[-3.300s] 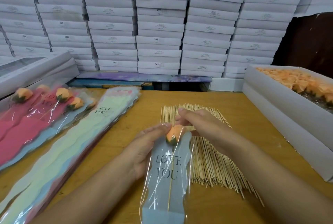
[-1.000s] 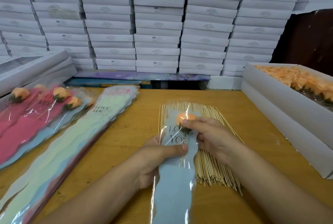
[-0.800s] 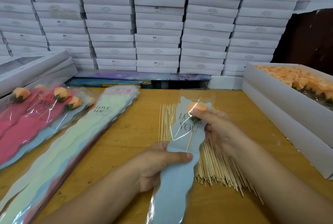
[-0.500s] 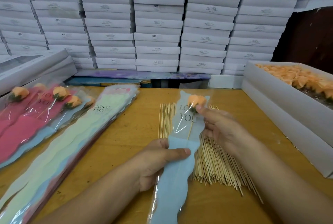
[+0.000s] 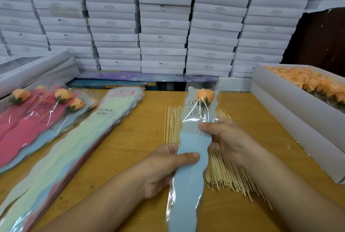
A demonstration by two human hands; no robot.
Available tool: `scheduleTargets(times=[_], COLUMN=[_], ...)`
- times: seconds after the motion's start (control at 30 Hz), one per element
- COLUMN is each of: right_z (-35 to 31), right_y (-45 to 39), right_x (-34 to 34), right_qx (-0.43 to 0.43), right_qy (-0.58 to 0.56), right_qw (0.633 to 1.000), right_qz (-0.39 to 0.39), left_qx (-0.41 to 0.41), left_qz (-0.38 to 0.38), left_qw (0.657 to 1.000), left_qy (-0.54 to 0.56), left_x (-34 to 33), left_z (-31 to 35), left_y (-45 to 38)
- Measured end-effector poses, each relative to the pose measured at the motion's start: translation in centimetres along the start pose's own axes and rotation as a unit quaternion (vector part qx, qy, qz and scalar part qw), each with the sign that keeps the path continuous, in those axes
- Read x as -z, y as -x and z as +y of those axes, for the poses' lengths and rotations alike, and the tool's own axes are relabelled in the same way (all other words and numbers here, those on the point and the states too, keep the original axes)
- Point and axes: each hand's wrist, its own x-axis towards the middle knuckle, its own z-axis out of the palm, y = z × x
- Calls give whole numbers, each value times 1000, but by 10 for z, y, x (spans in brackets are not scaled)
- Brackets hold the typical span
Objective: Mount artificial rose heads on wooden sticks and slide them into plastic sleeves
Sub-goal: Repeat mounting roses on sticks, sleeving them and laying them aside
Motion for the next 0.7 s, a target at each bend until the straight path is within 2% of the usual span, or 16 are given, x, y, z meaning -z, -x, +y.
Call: scheduleTargets(times=[0.2, 0.47, 0.7], right_z=[-5, 3, 4], right_y=[-7, -4, -4], right_x=[13, 9, 9], right_qx=[8, 1, 3], right_qy=[-14, 6, 7], right_qw=[999, 1000, 1000], right_qz=[50, -4, -12], left_qx=[13, -22, 13], left_qz=[-12, 27, 5], left_qw=[999, 999, 999], left_qy=[-33, -23, -48], left_x=[2, 3, 8], left_z=[-3, -3, 5], left_y=[-4, -6, -1])
